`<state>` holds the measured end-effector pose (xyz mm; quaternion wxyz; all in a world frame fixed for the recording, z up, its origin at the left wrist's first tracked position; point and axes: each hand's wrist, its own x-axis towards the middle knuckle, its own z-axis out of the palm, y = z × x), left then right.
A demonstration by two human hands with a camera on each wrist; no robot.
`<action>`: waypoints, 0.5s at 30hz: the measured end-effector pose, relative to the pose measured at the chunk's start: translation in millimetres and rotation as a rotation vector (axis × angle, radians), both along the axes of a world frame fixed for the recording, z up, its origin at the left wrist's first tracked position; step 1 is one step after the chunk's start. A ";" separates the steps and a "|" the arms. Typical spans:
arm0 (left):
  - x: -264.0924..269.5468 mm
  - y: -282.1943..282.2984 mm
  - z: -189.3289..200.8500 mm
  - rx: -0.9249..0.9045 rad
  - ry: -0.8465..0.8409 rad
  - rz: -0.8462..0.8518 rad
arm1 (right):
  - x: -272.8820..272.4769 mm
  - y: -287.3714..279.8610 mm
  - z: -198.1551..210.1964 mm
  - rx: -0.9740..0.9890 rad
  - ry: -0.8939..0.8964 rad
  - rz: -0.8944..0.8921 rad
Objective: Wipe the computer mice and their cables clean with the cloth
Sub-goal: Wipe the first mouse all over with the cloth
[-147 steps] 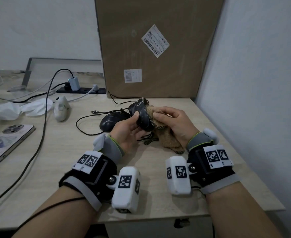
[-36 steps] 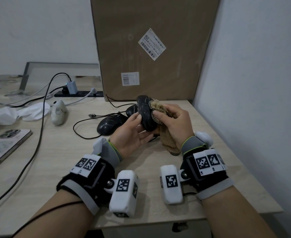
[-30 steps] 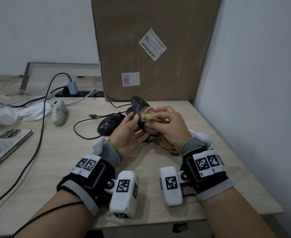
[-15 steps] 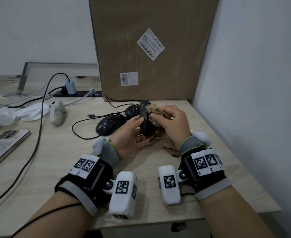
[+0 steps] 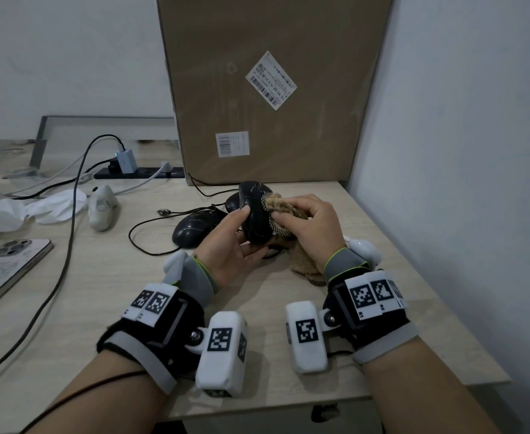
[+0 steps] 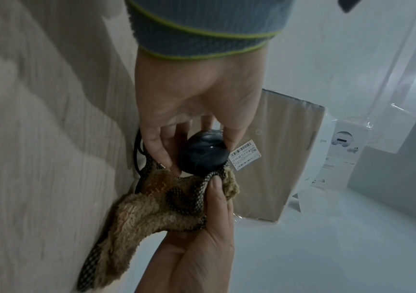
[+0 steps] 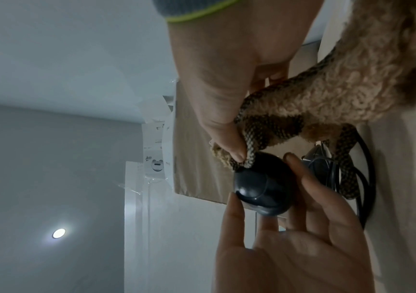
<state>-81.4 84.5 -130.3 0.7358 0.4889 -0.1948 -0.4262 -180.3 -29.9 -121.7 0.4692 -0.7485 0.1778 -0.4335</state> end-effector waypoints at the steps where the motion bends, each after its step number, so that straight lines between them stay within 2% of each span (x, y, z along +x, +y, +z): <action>1: -0.6 0.4 0.7 -0.003 -0.002 0.001 | 0.0 0.2 0.2 0.004 -0.004 0.007; 7: -2.7 2.2 2.9 -0.017 -0.068 -0.006 | 0.5 4.1 0.3 -0.034 0.038 0.090; 15: -5.7 2.6 4.4 0.022 -0.079 -0.039 | 0.8 -4.1 -0.9 -0.037 0.005 -0.117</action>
